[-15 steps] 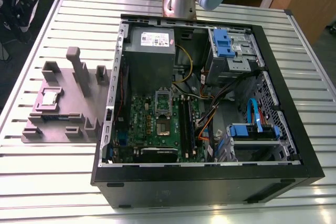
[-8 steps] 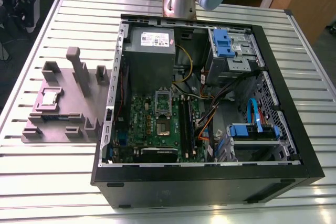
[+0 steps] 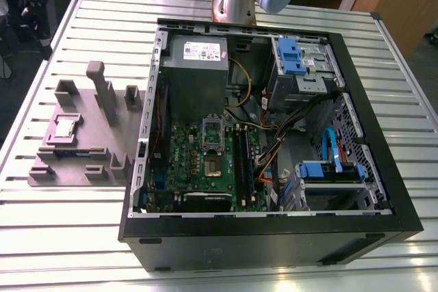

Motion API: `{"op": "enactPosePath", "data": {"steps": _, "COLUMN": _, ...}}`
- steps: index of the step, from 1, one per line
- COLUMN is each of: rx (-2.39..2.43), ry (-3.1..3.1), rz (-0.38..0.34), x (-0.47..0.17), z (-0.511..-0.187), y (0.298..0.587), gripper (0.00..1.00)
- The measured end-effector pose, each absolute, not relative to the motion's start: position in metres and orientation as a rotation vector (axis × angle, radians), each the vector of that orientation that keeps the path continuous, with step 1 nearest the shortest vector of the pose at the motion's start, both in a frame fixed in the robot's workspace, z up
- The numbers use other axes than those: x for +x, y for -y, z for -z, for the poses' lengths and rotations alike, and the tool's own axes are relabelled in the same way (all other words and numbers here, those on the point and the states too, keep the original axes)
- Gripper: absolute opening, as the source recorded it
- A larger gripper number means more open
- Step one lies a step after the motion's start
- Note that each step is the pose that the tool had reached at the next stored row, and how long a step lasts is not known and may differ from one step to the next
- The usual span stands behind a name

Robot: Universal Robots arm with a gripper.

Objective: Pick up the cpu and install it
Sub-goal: 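Pick up the cpu and move it towards the insertion slot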

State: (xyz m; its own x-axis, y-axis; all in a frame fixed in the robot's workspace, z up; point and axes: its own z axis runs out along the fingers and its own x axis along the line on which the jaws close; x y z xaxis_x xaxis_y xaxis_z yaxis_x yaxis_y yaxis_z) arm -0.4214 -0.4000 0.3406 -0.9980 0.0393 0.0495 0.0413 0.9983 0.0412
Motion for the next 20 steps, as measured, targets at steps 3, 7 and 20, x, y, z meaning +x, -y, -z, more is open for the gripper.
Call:
{"op": "enactPosePath", "data": {"steps": 3, "rx": -0.044, "ry": 3.106, "rz": 0.066, "x": -0.4214, "z": -0.3392, "y": 0.4008, "gripper": 0.59}}
{"op": "enactPosePath", "data": {"steps": 7, "rx": -0.037, "ry": 3.119, "rz": 0.066, "x": -0.4215, "z": -0.3390, "y": 0.4009, "gripper": 0.59}}
{"op": "enactPosePath", "data": {"steps": 20, "rx": -0.037, "ry": 3.120, "rz": 0.066, "x": -0.4216, "z": -0.3359, "y": 0.4010, "gripper": 0.59}}
